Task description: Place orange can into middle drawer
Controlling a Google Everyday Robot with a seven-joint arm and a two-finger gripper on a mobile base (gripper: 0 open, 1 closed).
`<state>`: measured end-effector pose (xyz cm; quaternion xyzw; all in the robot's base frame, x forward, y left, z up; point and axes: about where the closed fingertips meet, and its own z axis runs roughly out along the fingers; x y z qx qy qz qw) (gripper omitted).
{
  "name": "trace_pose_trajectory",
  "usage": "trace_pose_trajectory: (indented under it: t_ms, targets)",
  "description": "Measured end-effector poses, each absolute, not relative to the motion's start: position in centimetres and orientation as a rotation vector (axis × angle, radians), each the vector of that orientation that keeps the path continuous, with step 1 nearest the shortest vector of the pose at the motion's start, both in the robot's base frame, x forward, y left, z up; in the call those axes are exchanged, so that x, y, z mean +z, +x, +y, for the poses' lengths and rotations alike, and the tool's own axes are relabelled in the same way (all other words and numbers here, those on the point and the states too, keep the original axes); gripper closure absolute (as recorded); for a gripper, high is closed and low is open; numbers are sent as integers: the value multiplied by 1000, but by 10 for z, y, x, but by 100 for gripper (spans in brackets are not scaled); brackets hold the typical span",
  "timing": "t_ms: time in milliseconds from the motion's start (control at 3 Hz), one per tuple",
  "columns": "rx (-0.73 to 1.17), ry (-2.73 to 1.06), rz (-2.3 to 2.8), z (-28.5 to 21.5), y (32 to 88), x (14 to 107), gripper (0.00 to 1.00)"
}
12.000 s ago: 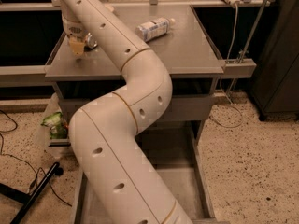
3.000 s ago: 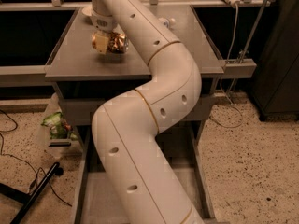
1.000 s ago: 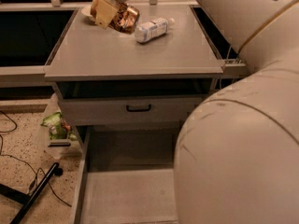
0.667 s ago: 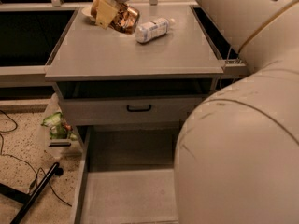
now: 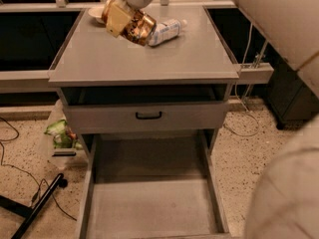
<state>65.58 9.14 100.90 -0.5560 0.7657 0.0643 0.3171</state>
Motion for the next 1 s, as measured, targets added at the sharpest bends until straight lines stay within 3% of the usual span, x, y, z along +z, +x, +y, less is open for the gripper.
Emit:
trace_pose_trajectory:
  t_ms: [667, 1000]
  targets:
    - [260, -1172, 1987, 75, 569, 1024, 100]
    - [328, -1185, 2012, 82, 566, 938, 100]
